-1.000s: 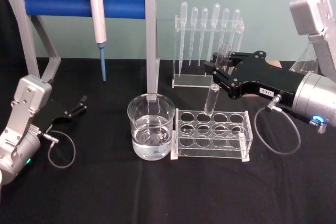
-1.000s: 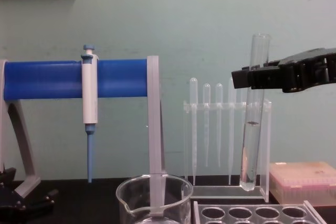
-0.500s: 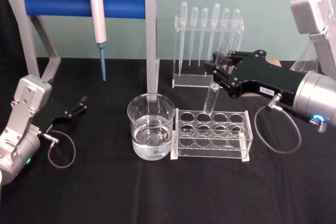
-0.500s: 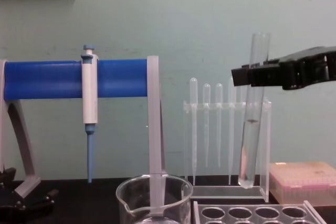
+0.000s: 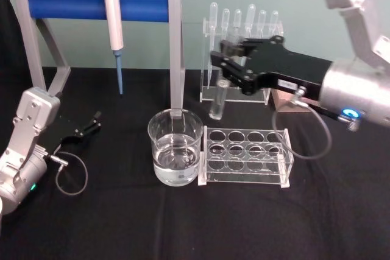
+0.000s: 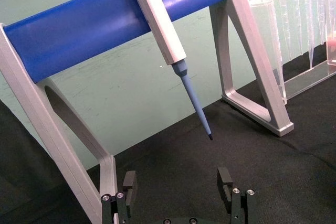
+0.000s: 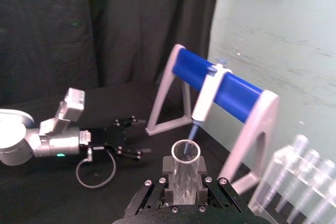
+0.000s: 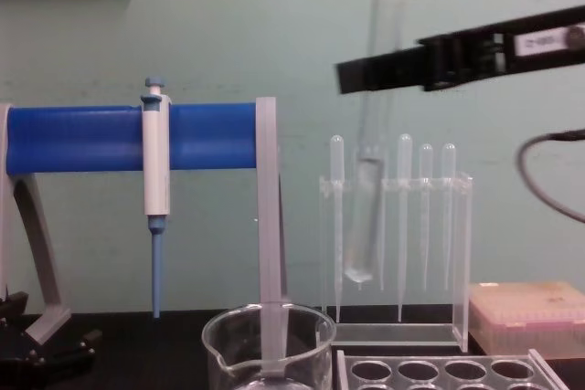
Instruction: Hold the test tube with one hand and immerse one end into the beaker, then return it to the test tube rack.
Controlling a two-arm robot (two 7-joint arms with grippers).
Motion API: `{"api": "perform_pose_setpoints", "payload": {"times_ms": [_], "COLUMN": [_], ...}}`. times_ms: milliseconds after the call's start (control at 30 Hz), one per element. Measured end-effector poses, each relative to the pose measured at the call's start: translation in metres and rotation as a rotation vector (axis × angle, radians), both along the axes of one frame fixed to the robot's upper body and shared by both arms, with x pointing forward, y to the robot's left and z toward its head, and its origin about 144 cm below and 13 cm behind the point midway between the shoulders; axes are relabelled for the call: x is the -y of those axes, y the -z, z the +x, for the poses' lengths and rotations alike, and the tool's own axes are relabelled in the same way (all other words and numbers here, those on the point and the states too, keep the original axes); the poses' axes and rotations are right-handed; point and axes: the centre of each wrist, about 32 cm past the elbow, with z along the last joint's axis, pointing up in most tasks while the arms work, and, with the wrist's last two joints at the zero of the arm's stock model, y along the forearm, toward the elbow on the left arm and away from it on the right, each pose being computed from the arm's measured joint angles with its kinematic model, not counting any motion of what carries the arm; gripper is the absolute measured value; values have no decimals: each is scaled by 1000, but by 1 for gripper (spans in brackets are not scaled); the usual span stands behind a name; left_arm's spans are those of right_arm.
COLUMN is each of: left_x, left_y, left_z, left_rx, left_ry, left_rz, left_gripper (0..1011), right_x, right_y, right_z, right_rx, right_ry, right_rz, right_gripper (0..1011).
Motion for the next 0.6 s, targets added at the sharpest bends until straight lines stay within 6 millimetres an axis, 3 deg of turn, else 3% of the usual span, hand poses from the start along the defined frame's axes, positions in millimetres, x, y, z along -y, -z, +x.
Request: {"api": "perform_pose_setpoints", "payload": {"times_ms": [267,600], "left_x": [0,0], "left_y": [0,0], "left_z": [0,0], "left_rx": [0,0], "left_ry": [0,0], "left_rz": [0,0], "left_gripper": [1000,1000], "right_x": [-30,-46], "right_y": [-1,13], "right_z": [17,32], "right_rx": [-6,-39], "right_ry": [-48,-63], "right_rz": [-7,-22], "right_gripper": [228,228]}}
